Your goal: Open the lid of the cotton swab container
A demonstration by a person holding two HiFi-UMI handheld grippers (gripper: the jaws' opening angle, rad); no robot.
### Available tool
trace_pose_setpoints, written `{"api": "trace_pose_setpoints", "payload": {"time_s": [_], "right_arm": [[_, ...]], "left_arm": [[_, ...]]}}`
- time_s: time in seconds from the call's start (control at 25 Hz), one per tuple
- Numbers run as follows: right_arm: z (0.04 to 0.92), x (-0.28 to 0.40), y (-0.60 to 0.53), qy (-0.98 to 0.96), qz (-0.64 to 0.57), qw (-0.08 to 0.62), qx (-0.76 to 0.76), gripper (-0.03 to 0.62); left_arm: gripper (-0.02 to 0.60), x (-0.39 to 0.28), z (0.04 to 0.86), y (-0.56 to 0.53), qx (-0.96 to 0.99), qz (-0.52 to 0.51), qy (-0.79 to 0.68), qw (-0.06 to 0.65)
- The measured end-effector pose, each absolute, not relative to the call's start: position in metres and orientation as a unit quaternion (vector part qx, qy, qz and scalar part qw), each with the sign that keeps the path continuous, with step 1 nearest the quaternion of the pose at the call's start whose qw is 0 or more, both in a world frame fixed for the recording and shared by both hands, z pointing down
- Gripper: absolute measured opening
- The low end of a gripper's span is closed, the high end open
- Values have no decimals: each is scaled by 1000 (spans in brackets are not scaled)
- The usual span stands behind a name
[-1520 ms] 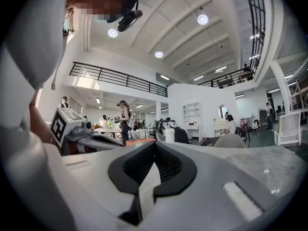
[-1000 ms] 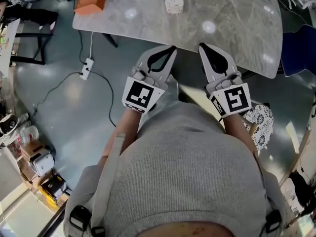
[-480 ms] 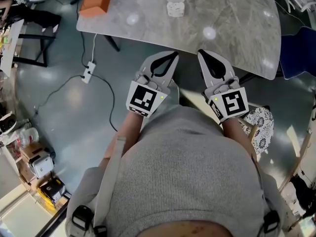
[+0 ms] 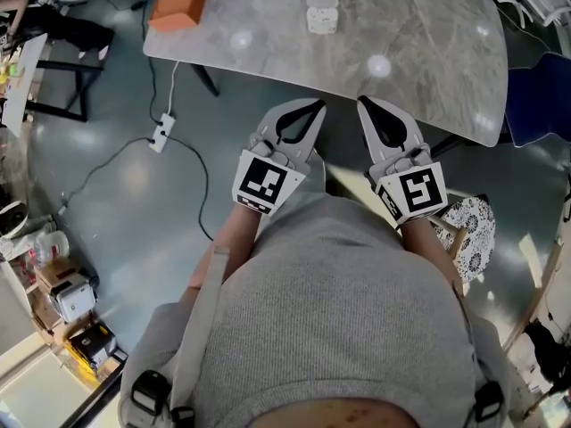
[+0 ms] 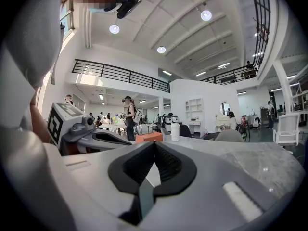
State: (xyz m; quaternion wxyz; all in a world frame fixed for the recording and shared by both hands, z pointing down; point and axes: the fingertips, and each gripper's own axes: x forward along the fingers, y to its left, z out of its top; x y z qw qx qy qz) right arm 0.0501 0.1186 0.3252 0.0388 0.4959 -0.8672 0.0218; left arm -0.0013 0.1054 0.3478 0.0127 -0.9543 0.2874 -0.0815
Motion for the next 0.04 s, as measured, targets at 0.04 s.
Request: {"api": "trace_pose_setpoints", "payload": {"time_s": [0.04], "right_arm": [[326,48,119,-867,23,38,496,2]], "left_arm": [[0,-3,349,105,-954,-82,287,12]]}}
